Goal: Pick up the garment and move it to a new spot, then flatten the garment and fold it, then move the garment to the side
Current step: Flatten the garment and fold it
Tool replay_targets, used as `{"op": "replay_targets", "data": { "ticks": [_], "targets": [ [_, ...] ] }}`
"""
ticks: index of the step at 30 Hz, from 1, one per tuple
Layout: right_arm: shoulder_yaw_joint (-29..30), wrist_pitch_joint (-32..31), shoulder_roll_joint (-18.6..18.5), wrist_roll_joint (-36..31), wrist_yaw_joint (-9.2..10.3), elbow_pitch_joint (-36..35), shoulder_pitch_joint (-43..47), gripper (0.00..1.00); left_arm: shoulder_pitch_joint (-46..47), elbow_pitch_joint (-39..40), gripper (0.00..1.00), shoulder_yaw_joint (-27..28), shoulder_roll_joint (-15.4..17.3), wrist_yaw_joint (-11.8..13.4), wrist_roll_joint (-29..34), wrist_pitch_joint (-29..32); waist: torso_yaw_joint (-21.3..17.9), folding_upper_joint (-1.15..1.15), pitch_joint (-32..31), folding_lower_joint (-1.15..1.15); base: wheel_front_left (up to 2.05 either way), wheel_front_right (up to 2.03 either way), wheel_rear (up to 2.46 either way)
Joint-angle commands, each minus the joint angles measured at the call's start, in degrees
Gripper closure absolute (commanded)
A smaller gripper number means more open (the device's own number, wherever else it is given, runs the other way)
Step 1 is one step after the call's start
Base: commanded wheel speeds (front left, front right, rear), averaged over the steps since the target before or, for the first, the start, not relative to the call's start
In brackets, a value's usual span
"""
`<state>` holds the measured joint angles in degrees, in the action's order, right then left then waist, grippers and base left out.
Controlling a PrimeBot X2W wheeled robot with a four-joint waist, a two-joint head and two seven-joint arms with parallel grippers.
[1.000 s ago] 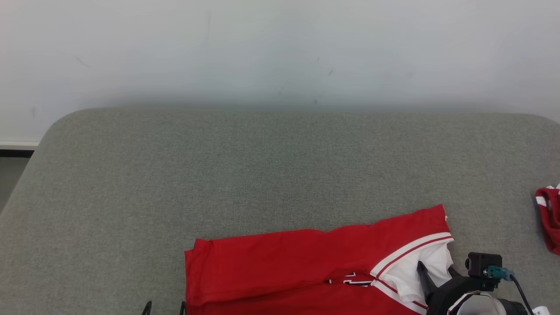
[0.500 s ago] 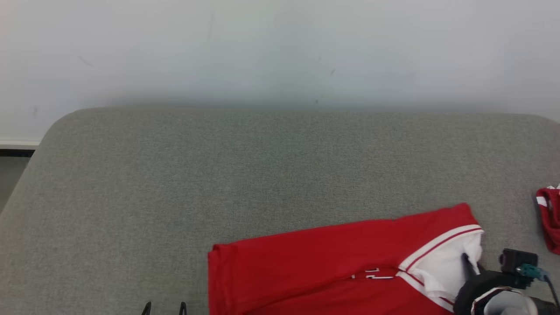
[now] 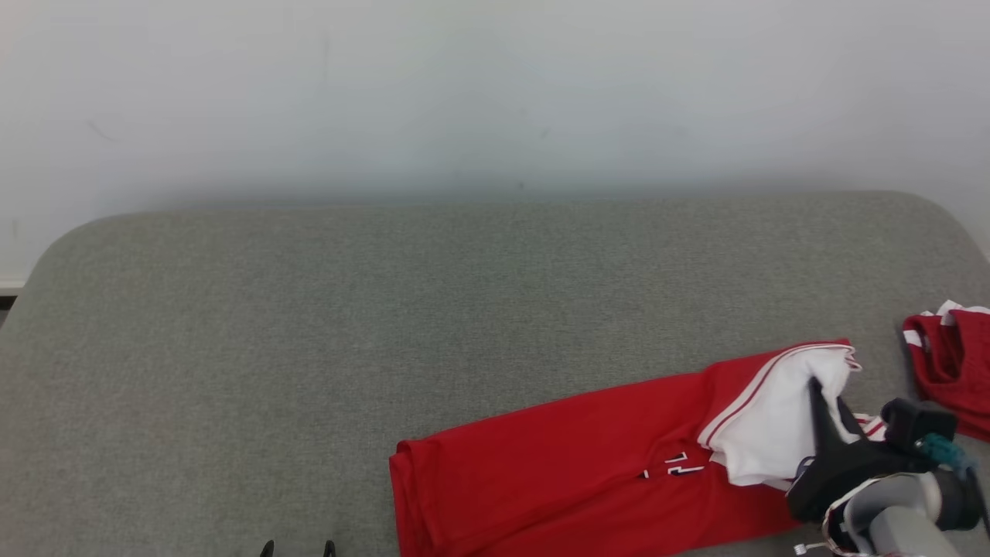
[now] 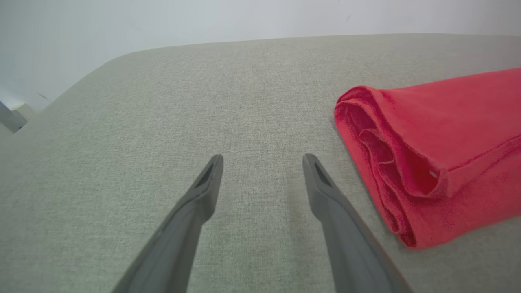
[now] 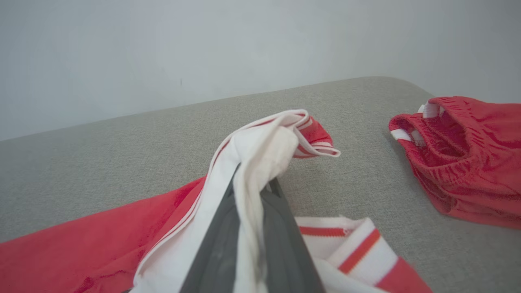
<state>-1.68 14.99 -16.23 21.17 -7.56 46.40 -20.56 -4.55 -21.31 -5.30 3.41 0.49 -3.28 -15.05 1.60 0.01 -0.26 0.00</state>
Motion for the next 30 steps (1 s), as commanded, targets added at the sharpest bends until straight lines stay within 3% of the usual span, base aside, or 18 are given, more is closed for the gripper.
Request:
{"op": "replay_targets", "data": {
  "ticks": [1,9,17,30],
  "targets": [
    [-0.3,0.2,0.6,-0.1,0.16,-0.6,1.4,1.0,-0.4,-0.1,0.0,0.0,-0.2,-0.1,-0.2,-0.2,-0.7,-0.01,-0.4,0.0,0.0,0.0,0.0],
    [-10.4,-1.0,3.8,3.2,0.15,-9.3,4.7,1.0,0.4,-0.4,0.0,-1.3,-0.4,-0.4,0.1,-0.2,-2.1,-0.01,-1.0,0.0,0.0,0.0,0.0],
    [-22.0,-5.9,5.8,10.0,0.15,-15.5,6.3,1.0,0.9,-1.1,0.0,-2.7,-0.5,-0.9,0.8,-0.2,0.2,-0.01,-1.0,0.0,0.0,0.0,0.0],
    [-34.3,-7.0,9.5,14.1,0.15,-13.6,2.2,1.0,0.3,-2.2,0.0,-3.3,-0.5,-1.6,1.3,-0.2,7.2,-0.01,-1.1,0.0,0.0,0.0,0.0]
  ]
}}
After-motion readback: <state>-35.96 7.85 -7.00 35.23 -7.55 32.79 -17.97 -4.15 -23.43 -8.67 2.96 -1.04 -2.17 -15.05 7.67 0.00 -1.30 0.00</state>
